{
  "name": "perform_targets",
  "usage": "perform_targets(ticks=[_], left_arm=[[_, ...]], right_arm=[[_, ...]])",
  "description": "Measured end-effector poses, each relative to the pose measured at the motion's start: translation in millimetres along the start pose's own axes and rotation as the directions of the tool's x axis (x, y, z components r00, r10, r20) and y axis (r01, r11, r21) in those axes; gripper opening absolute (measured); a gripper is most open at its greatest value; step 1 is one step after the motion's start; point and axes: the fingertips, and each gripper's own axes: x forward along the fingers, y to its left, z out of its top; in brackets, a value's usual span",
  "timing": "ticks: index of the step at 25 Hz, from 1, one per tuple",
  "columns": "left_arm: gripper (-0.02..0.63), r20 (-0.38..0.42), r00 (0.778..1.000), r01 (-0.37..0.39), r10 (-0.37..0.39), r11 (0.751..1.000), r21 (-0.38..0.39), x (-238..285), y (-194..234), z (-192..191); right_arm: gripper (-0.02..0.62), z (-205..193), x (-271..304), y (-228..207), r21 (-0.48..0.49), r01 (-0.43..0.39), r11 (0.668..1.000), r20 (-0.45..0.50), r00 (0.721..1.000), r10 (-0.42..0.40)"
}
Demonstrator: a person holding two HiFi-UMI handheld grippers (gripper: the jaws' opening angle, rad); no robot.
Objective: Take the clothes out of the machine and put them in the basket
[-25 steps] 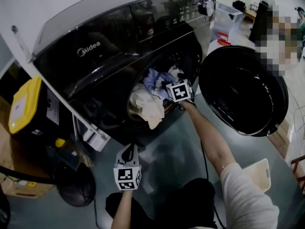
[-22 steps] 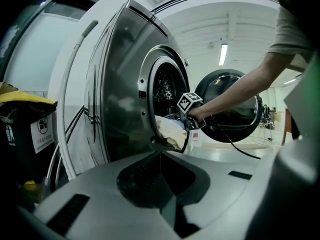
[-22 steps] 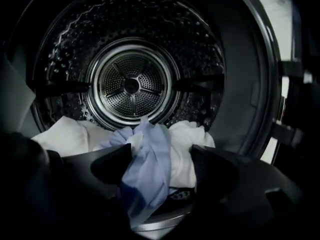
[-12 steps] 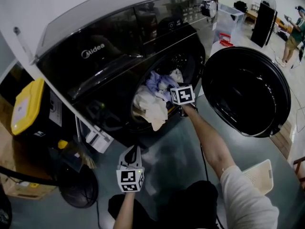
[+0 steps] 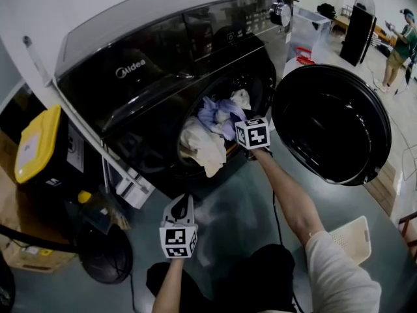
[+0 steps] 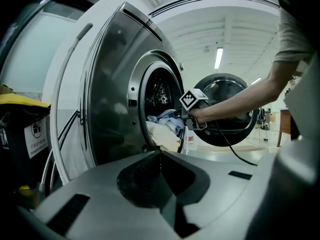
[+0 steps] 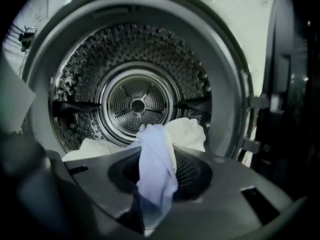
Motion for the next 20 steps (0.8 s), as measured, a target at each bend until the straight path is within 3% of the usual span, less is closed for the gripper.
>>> perform_targets(ticks=[9, 20], left_arm=[[0.025, 0.025, 0.999, 0.043, -0.043, 0.999, 0.008, 9, -11, 16], [0.025, 0.060, 0.987, 0.147, -0.149, 0.988, 0.039, 23, -57, 41]], right_arm=[[0.120, 30, -61, -7, -0.021, 0.009, 1.000, 0.095, 0.995, -0.007], [0.120, 45, -162, -7, -0.018, 0.006, 1.000, 0.189, 0.982, -0.003]])
